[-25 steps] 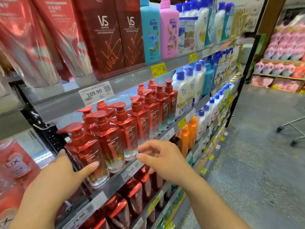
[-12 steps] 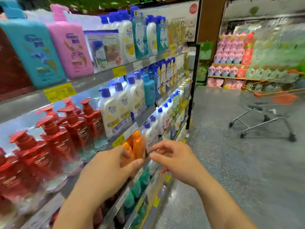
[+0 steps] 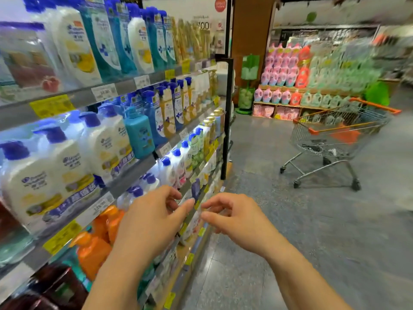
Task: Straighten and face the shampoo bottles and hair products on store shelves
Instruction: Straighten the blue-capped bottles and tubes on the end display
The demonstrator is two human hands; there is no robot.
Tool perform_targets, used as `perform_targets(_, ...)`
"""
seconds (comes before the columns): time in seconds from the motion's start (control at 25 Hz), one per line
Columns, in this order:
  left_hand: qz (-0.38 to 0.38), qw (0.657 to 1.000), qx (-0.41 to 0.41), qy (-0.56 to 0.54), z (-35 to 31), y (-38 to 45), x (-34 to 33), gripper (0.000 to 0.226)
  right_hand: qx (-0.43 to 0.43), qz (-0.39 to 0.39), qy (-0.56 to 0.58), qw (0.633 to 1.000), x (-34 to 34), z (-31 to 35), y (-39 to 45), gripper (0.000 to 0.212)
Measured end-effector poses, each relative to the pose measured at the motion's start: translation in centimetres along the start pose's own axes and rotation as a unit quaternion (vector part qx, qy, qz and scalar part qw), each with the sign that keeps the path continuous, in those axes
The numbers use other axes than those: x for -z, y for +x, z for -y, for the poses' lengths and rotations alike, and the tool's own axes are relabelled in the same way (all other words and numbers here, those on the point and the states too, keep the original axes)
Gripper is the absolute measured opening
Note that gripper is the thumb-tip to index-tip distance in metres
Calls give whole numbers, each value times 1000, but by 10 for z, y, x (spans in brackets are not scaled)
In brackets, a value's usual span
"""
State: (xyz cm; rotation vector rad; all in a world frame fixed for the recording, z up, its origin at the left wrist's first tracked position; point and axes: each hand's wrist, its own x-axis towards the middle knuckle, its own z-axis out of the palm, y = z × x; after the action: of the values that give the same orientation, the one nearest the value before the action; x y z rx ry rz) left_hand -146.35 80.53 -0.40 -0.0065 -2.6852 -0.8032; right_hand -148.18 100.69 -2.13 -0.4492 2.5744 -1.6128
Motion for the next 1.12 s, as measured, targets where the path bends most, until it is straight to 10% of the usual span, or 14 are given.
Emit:
perform_targets(0.68,-178,984,25,10,16,359,-91,24,73,0,52,996,90,-64,383,40)
perform_targets(1.12,-238,933,252,99,40,511,-141,92,251,111,-76,958,72,-52,669,74)
